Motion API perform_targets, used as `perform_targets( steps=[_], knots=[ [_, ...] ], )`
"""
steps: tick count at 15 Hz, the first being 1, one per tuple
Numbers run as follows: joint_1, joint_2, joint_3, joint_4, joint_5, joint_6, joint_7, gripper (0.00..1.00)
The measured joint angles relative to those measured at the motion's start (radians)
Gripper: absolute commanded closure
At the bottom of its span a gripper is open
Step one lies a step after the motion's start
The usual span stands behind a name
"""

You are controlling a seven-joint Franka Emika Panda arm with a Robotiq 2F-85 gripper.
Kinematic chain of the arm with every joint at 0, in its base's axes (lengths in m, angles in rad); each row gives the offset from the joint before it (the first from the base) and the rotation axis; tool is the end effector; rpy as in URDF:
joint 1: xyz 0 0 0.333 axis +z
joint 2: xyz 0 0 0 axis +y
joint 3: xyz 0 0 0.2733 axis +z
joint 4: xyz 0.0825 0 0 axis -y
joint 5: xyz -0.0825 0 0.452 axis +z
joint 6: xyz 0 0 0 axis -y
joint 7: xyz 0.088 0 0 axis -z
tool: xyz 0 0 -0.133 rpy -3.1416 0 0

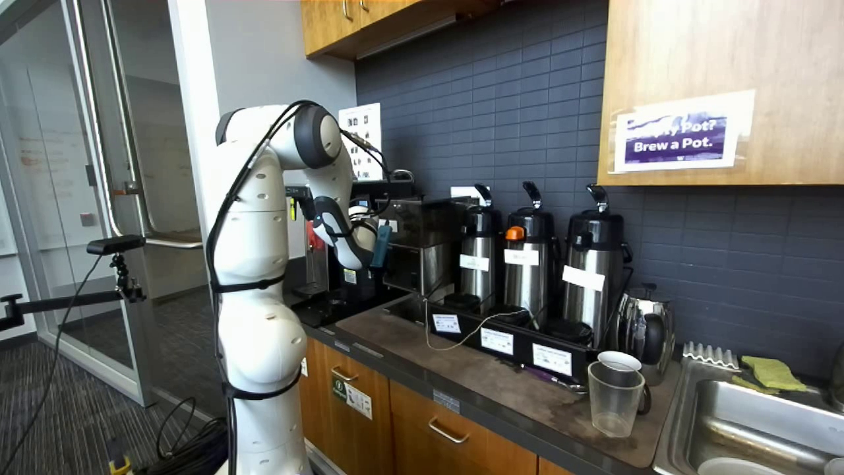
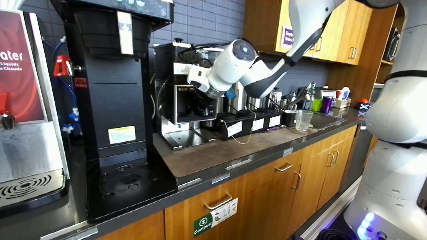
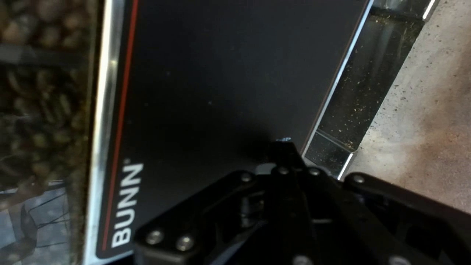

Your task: Press a button on the coffeemaker

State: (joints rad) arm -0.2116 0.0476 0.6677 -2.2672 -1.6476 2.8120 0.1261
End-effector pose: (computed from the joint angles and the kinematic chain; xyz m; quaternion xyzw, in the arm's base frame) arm 0.5167 0.3003 0.2572 0.5546 0.7104 0.2851 0.3264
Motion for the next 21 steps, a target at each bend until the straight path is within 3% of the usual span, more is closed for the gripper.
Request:
perform_targets(
  steps=[5, 10, 15, 21],
  knots=[
    [0.000, 0.001, -0.001, 0.002, -0.005, 0.001, 0.025, 1.00],
    [0.001, 0.001, -0.001, 0.000, 0.078, 0.000, -0.004, 1.00],
    [0.210, -0.009, -0.199, -0.014, 0.207, 0.000, -0.083, 1.00],
    [0.227, -0.012, -0.190, -0.037, 0.257, 0.000, -0.111, 1.00]
  ],
)
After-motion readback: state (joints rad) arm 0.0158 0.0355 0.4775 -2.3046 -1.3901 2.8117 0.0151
